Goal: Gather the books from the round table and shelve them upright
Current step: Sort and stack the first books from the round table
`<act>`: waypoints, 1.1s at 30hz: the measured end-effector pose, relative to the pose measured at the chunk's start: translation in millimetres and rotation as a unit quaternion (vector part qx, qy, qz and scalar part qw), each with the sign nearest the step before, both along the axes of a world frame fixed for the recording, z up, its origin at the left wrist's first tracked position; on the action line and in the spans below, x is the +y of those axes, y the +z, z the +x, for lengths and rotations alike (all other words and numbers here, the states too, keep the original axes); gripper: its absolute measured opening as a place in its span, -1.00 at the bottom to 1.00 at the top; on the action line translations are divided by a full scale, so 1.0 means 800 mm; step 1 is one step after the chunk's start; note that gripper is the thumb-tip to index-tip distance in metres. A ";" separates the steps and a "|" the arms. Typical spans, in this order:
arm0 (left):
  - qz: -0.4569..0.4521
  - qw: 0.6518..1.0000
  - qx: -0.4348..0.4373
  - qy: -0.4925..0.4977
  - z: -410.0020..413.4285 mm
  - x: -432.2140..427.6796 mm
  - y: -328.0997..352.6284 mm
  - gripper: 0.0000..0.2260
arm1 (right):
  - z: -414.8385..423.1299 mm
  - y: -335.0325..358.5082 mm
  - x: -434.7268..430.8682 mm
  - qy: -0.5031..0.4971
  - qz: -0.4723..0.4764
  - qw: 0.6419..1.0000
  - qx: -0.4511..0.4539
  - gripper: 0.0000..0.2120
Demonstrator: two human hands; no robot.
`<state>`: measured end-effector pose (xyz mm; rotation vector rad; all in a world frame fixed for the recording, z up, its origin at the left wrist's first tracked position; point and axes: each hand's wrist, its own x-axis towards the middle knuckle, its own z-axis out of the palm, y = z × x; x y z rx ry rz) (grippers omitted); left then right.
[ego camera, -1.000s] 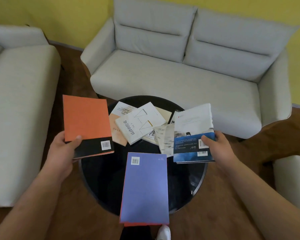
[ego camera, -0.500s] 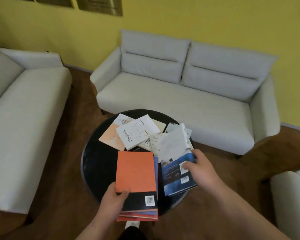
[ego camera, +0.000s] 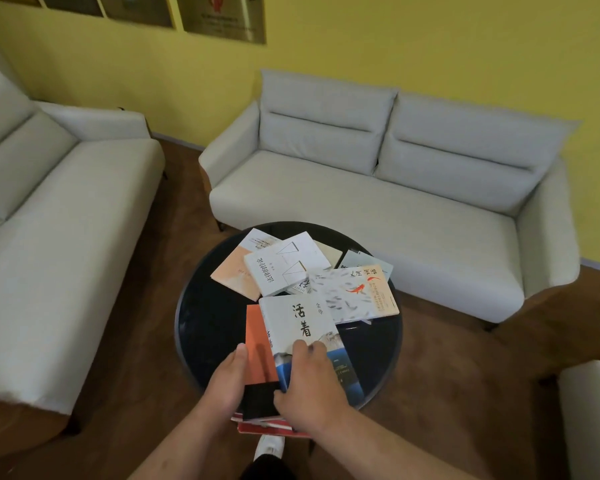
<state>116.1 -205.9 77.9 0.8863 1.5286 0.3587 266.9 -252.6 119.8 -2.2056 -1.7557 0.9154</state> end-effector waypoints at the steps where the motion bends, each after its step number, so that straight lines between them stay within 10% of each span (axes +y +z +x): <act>1: 0.002 1.000 0.002 0.001 0.000 0.001 -0.001 -0.44 | -0.002 -0.003 -0.001 0.002 -0.003 1.000 0.000 -0.42; 10: 0.015 1.000 -0.004 -0.023 -0.001 0.012 0.000 -0.47 | 0.089 0.001 0.035 -0.161 0.036 0.980 0.108 -0.66; 16: 0.006 0.999 -0.029 -0.019 0.016 0.016 -0.001 -0.62 | 0.082 -0.034 0.021 -0.286 -0.185 0.872 0.352 -0.71; 21: -0.038 0.999 -0.026 0.021 0.020 0.023 -0.003 -0.70 | 0.059 -0.046 0.013 -0.288 -0.187 0.863 0.371 -0.79; 26: 0.003 0.997 -0.064 0.032 0.025 0.050 0.009 -0.65 | 0.062 -0.034 0.036 -0.242 -0.179 0.863 0.405 -0.34; 33: -0.015 0.988 -0.150 0.042 0.033 0.075 0.006 -0.65 | 0.058 -0.036 0.052 -0.363 -0.168 0.794 0.458 -0.45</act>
